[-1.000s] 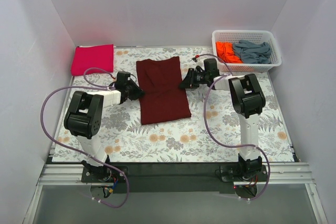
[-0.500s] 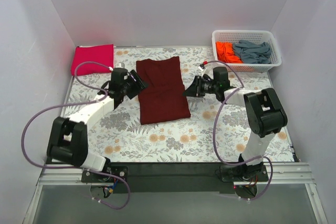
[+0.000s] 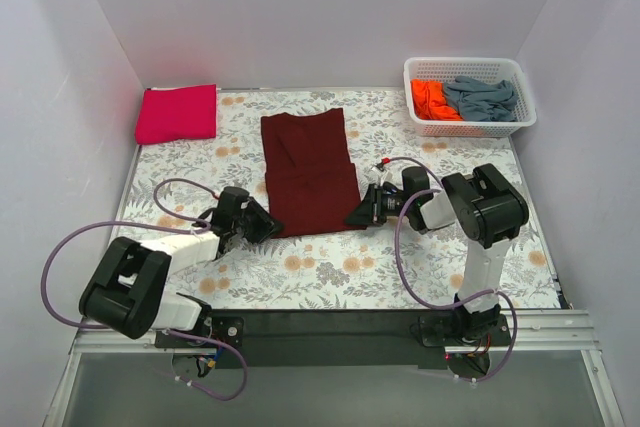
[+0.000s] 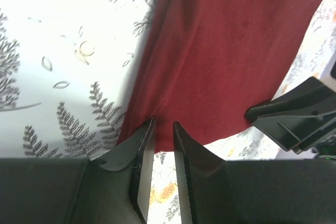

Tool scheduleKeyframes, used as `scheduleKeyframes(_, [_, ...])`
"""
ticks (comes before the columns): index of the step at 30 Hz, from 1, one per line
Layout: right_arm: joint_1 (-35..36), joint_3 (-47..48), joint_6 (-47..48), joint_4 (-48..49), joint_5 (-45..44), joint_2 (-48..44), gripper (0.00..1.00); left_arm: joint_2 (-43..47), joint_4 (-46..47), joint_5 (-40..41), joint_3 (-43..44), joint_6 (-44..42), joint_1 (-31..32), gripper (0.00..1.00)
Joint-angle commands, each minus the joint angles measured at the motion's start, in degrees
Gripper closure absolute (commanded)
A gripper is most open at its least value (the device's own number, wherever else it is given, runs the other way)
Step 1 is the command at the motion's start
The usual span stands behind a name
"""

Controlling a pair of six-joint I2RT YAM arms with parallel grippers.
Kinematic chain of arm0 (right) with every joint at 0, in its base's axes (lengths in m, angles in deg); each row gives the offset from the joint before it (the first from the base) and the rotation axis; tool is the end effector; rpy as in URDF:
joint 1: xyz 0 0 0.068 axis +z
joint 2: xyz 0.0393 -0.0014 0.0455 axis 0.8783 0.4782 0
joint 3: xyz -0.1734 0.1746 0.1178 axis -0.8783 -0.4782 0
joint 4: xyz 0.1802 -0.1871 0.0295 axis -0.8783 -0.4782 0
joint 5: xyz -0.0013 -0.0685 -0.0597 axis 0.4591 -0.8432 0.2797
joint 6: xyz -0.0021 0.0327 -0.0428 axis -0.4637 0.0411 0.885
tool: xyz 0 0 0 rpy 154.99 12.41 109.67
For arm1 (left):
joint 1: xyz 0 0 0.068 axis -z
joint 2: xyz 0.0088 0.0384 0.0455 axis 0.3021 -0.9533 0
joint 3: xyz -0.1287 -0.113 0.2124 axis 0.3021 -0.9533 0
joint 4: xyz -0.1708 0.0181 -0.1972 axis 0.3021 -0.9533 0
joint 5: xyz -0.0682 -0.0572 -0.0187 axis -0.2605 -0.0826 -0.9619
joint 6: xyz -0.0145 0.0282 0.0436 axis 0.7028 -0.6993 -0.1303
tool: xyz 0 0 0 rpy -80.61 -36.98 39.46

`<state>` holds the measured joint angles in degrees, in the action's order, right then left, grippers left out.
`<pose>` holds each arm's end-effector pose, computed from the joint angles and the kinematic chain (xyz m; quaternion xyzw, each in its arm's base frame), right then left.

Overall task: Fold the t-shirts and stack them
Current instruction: Fold the tshirt

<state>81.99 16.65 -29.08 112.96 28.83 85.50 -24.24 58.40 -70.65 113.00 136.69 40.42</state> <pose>0.2901 0.1385 0.0878 -0.0948 0.8028 0.5506 0.2081 0.2098 -0.0945 0.1279 -0.5471 0.7560 -0.3426 0.1086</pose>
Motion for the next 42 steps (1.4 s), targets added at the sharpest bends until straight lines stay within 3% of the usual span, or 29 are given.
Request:
scheduleKeyframes(1, [-2.71,-4.65,1.06,5.0,-0.49,1.12,0.72,1.24,-2.6,2.88,-4.42,3.62,-0.15,0.8])
scheduleKeyframes(7, [-2.8,-6.5,-0.78,4.74,0.3,-5.91,0.72,12.83,-8.57,5.08,-4.0,2.93,-0.24,0.78])
scheduleKeyframes(12, [-1.05,-4.66,-3.51,3.69,-0.13,-12.42,0.72,15.22,-10.6,2.28,1.36,0.55,-0.15,0.73])
scheduleKeyframes(16, [-0.43,-1.67,-3.6,2.81,-0.66,-10.59,0.71,9.71,-8.32,-0.45,6.53,-1.99,-0.07,0.72])
scheduleKeyframes(21, [-0.25,3.42,-3.6,2.89,-1.19,-4.79,0.71,0.56,-2.08,2.27,10.94,-5.68,-0.68,0.76])
scheduleKeyframes(28, [-0.34,6.86,-2.72,2.8,-2.5,3.82,0.72,-13.59,2.75,3.41,13.77,-4.9,-6.47,0.83])
scheduleKeyframes(35, [-1.31,3.35,-0.17,2.81,-2.95,6.3,0.72,-12.03,3.73,3.24,8.41,-3.14,-10.61,0.83])
scheduleKeyframes(39, [-1.75,2.29,0.35,0.97,-3.21,1.91,0.72,-8.08,1.1,2.88,8.75,-4.01,-11.67,0.78])
scheduleKeyframes(42, [-1.66,3.34,3.25,-6.82,-4.96,-3.53,0.72,-2.12,-3.73,3.85,10.68,-5.68,-11.58,0.71])
